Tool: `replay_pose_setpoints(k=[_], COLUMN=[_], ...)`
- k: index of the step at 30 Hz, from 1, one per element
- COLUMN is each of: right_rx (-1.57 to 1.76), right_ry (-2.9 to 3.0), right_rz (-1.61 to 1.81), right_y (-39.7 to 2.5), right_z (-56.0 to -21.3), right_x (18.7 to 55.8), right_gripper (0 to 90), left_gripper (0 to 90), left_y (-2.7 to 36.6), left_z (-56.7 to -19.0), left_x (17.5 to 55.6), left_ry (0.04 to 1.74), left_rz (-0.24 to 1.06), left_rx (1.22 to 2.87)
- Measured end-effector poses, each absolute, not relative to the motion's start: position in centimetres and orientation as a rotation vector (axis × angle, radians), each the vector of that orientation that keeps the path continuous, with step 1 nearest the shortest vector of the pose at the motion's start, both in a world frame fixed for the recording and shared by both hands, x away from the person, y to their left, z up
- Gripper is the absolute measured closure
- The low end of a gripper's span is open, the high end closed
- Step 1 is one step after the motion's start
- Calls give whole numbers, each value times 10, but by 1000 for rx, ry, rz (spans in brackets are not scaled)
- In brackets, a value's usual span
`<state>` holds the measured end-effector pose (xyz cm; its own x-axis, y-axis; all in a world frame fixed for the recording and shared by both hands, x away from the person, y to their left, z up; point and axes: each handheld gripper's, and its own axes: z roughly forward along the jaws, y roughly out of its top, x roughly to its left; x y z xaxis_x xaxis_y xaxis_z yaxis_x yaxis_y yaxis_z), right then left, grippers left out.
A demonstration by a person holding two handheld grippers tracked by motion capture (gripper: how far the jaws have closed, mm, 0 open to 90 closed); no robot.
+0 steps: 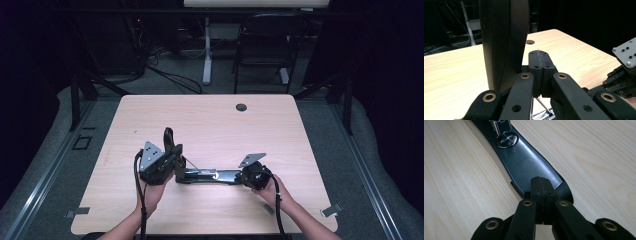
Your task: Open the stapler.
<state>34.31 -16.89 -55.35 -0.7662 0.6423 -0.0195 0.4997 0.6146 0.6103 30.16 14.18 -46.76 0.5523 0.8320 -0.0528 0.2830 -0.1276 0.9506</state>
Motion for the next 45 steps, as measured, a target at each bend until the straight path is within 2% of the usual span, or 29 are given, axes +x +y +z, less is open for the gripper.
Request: replay_pose_setpoints(k=[11, 20, 31, 38, 45], right_rx=[942, 945, 934, 950, 907], right_ry=[2602, 2612, 2606, 2620, 2630], right_rz=[884, 873, 880, 899, 845], right_y=[-169, -169, -169, -170, -167], right_z=[-554, -553, -554, -553, -551], right_x=[344, 344, 344, 346, 346], right_gripper=[900, 900, 900, 900, 900], left_gripper=[900, 900, 900, 759, 519], left_y=[147, 184, 190, 183, 172], left_z=[-469, -475, -476, -470, -468], left_x=[300, 314, 317, 316, 315], left_ry=[954, 1144, 1168, 1096, 1015], left_rz=[639, 638, 619, 545, 476], left_rx=[1680, 1616, 1612, 1681, 1791])
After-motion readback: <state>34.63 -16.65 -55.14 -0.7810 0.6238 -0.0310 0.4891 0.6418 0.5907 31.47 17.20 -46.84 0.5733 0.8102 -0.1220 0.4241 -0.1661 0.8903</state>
